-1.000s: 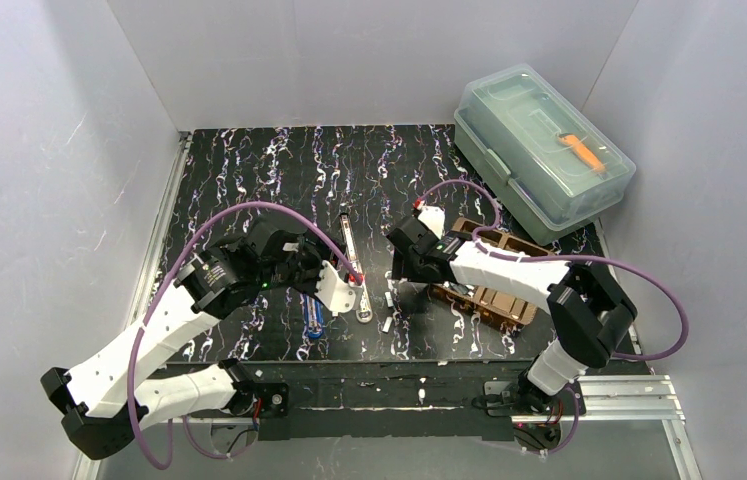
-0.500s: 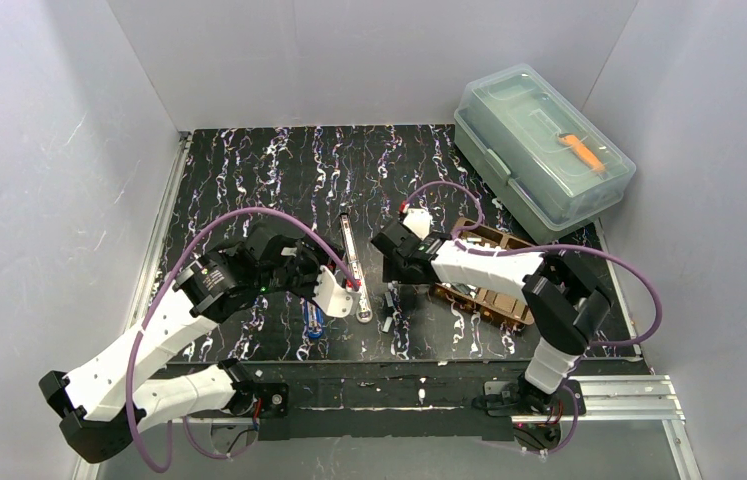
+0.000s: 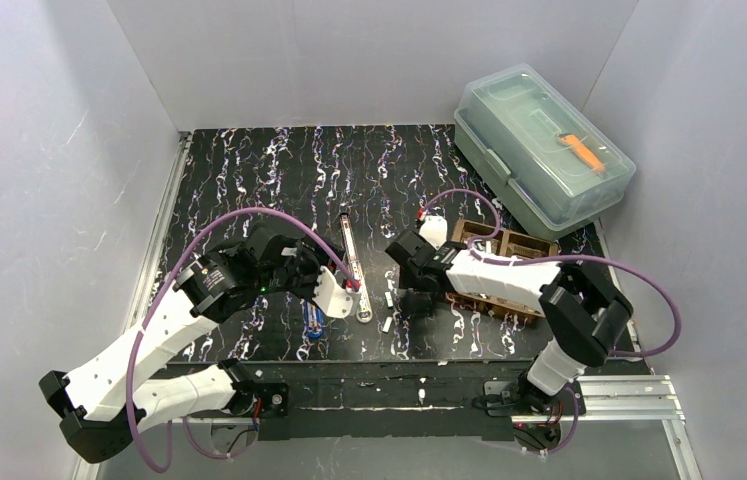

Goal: Load the staples into the stapler
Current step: Pick up the staple from the center of the board.

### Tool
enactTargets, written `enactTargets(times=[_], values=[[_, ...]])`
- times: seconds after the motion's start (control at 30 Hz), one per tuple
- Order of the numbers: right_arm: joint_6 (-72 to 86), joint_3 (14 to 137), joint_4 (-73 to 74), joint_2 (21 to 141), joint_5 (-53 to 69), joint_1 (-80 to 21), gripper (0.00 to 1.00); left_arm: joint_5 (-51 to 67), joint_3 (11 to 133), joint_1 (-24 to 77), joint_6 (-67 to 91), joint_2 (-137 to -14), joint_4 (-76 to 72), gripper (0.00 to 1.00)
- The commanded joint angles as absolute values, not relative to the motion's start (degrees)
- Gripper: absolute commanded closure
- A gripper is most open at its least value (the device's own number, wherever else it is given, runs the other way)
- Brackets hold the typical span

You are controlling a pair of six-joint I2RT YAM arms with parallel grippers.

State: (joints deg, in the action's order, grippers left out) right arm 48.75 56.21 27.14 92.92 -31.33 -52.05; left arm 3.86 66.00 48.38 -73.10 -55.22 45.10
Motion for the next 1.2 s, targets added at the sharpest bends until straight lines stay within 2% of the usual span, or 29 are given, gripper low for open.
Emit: enactTargets(times=[0.0, 0.33, 0.5, 1.17], values=[[50.26, 54.92, 27.51, 88.33, -33.87, -51.65, 0.3, 5.27, 65.37, 48.28, -73.21, -54.52, 46.31, 0.39], [48.67, 59.01, 24.8, 94.83, -32.46, -51.97, 0.31, 4.77, 64.57, 48.28, -72.95, -53.71, 46.67, 0.4], [48.03, 58.7, 22.13, 95.99, -33.04, -51.86, 0.34, 4.55, 64.61, 48.32, -72.86, -53.82, 46.71, 0.4], [47.64, 56.91, 17.77, 99.78, -33.1, -51.59, 0.64, 4.39, 64.81, 48.33, -73.58, -53.88, 47.02, 0.41]])
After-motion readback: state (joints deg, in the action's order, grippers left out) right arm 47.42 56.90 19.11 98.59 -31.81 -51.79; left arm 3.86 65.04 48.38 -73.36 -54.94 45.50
